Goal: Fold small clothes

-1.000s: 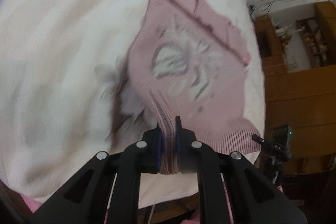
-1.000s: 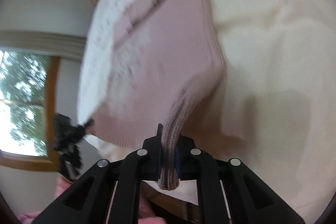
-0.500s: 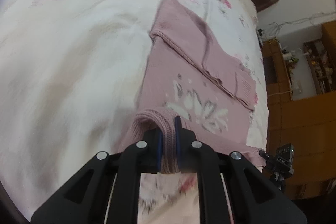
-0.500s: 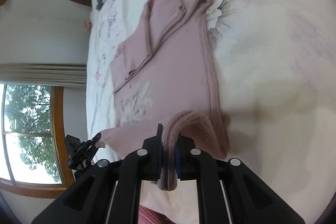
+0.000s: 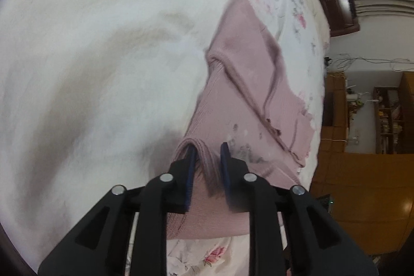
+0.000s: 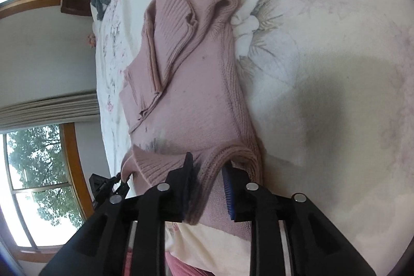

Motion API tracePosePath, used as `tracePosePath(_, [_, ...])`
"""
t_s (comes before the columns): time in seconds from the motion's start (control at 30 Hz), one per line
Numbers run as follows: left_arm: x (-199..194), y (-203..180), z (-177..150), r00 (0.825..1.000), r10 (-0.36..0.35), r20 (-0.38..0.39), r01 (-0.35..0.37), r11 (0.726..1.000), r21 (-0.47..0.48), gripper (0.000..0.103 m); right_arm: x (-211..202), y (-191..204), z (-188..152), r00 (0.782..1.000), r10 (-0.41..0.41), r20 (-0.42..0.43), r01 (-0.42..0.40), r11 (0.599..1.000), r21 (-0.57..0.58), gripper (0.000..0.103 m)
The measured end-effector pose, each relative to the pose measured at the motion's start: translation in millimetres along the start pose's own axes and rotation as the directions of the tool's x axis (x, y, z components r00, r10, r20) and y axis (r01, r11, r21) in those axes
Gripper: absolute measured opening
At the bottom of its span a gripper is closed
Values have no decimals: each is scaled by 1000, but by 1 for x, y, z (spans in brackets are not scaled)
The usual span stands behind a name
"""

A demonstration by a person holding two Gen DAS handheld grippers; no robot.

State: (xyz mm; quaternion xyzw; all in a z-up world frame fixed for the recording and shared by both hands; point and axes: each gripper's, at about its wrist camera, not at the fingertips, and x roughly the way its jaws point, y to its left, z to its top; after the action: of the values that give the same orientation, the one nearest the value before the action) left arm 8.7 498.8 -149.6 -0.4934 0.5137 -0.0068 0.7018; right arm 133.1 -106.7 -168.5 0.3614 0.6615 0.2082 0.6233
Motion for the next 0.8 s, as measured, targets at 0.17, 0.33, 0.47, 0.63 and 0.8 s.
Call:
tracePosePath(0.17, [-18,-11,1,999,43,29,-46,994,95,23,-24,1,0,996,-56,67,58,998,-32,54])
tracePosePath(0.33, [-17,-32,-1,982,169,78,-184,946,268,34,-40,30,-2,978,-137,155,166,966,-197,55])
tracePosePath(0.47, [2,-49,-4,971,224,86,-240,894,378,45,-22,68,-10,954,-235,188,293,869,-398,61])
tracePosePath(0.63, [42,-67,-12,928,359,103,-357,771,527,46,21,93,-3,920,-334,203,391,767,-510,63])
tracePosePath(0.8, [65,-70,-14,893,428,137,-420,687,593,43,56,85,10,869,-450,206,482,676,-557,63])
